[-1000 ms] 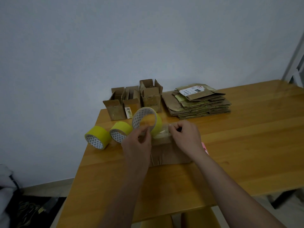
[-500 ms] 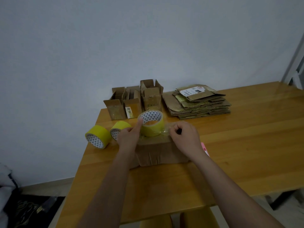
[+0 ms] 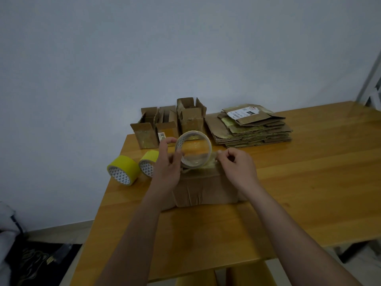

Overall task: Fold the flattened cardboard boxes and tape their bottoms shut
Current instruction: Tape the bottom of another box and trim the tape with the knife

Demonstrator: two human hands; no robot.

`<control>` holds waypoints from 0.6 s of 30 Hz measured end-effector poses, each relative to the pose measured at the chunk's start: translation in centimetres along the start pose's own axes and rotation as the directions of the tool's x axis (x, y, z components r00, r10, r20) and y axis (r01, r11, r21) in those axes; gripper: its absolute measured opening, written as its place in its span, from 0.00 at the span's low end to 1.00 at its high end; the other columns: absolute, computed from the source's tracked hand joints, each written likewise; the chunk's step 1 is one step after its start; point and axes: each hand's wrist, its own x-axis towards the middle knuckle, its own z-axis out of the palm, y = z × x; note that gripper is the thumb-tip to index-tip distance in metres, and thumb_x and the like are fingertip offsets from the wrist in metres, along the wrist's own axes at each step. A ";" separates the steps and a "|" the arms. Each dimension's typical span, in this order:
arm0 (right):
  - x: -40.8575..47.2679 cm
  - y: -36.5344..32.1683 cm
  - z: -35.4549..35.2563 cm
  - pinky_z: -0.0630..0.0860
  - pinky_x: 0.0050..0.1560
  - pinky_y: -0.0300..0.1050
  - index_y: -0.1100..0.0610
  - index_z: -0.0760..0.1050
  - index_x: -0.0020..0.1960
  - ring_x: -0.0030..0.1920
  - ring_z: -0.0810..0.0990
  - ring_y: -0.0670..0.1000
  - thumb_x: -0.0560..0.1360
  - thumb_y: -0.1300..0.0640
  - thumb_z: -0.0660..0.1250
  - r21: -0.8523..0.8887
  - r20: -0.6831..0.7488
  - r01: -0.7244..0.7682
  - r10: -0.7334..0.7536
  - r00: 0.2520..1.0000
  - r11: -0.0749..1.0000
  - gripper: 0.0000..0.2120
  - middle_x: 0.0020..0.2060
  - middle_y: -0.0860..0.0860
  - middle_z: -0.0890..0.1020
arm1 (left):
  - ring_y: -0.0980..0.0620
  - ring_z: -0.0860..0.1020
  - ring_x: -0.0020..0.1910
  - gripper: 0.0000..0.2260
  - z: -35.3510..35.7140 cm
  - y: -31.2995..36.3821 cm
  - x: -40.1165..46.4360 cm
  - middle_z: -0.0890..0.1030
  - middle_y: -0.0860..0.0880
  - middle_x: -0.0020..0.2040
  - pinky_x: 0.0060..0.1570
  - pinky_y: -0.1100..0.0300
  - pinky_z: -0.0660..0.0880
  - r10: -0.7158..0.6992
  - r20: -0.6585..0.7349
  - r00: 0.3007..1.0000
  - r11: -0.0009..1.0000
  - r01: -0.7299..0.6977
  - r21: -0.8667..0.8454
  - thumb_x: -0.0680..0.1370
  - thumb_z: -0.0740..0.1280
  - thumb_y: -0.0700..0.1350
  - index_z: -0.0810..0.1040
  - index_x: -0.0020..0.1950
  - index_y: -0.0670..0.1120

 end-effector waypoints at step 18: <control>1.4 1.2 -2.4 0.72 0.64 0.56 0.56 0.80 0.41 0.54 0.81 0.49 0.80 0.50 0.62 0.285 0.051 -0.193 0.187 0.981 0.939 0.14 0.34 0.45 0.85 | 0.56 0.74 0.51 0.21 -0.7 -2.0 0.7 0.69 0.48 0.59 0.47 0.64 0.76 0.242 0.206 0.948 0.970 -0.245 -0.009 0.80 0.58 0.30 0.60 0.68 0.47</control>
